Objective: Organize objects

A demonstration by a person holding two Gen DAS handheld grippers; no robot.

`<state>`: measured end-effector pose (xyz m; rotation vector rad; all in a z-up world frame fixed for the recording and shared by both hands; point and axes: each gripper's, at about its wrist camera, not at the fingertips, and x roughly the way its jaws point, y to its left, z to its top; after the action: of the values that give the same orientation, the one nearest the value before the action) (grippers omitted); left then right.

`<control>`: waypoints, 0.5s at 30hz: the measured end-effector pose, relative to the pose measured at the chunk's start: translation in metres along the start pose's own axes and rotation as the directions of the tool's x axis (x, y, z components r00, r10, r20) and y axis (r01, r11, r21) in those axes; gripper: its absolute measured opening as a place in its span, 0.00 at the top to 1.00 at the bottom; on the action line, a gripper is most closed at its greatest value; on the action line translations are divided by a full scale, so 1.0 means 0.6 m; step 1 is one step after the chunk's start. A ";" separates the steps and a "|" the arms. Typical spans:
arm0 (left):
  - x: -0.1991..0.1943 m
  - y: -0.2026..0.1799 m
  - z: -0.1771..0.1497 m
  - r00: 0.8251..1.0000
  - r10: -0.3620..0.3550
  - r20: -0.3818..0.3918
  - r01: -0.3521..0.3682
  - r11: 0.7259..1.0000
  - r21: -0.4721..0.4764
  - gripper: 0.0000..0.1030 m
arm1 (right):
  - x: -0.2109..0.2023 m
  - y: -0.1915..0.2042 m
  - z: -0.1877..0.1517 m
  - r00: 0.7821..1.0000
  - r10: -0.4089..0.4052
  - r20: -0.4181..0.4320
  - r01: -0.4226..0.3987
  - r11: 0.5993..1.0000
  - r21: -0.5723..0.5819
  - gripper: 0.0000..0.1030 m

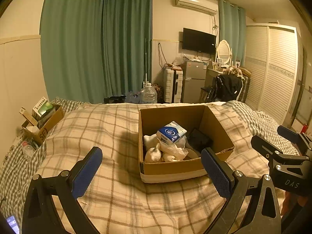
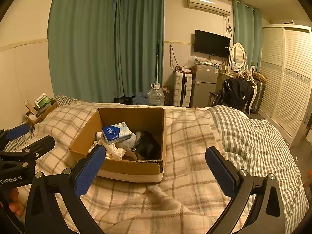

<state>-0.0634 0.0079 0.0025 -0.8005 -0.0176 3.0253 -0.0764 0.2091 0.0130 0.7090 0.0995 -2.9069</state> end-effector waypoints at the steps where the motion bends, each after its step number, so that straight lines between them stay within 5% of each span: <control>1: 0.000 0.001 0.000 1.000 -0.001 0.000 0.001 1.000 -0.003 0.00 | 0.000 0.000 0.000 1.000 0.000 0.000 0.000 1.000 -0.001 0.00; 15: 0.002 0.002 -0.003 1.000 0.003 -0.008 -0.003 1.000 -0.011 0.00 | 0.004 0.004 -0.003 1.000 0.005 -0.012 -0.005 1.000 -0.011 0.00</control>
<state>-0.0638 0.0067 0.0004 -0.8142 -0.0334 3.0270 -0.0771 0.2068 0.0103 0.7239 0.1148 -2.8952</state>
